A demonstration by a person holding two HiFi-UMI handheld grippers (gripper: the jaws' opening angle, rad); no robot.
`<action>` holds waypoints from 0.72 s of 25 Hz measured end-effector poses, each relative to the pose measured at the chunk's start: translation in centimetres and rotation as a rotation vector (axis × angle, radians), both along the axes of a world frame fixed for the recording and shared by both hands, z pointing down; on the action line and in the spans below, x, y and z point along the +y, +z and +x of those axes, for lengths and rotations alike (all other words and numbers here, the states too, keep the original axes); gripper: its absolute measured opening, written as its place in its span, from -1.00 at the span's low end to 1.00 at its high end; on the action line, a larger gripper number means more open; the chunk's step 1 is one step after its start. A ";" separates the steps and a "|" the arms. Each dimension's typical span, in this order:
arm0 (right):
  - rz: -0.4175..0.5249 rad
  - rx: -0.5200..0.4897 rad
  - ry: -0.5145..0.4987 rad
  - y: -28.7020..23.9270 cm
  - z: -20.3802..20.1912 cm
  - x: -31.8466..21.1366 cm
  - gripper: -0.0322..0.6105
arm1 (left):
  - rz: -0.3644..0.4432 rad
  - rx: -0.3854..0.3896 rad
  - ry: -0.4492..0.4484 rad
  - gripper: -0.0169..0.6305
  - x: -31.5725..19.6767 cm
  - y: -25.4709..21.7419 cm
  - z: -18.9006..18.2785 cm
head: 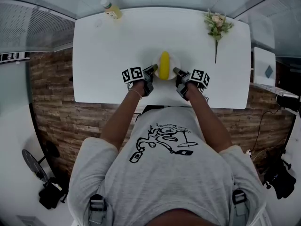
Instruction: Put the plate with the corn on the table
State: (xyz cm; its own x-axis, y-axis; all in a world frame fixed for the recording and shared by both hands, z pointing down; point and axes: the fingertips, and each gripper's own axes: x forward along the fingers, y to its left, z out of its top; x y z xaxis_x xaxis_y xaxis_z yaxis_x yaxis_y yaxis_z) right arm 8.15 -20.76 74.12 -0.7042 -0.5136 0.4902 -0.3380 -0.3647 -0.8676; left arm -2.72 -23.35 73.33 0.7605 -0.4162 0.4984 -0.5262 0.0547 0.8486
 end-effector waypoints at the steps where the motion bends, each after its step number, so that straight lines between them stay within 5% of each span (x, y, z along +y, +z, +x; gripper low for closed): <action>1: -0.002 -0.001 0.001 0.0 0.0 0.0 -0.83 | -0.001 -0.002 0.000 -0.79 0.0 0.0 0.0; 18: -0.036 0.015 0.004 0.6 0.1 -0.2 -0.79 | -0.001 -0.127 0.020 -0.75 -0.1 0.8 0.1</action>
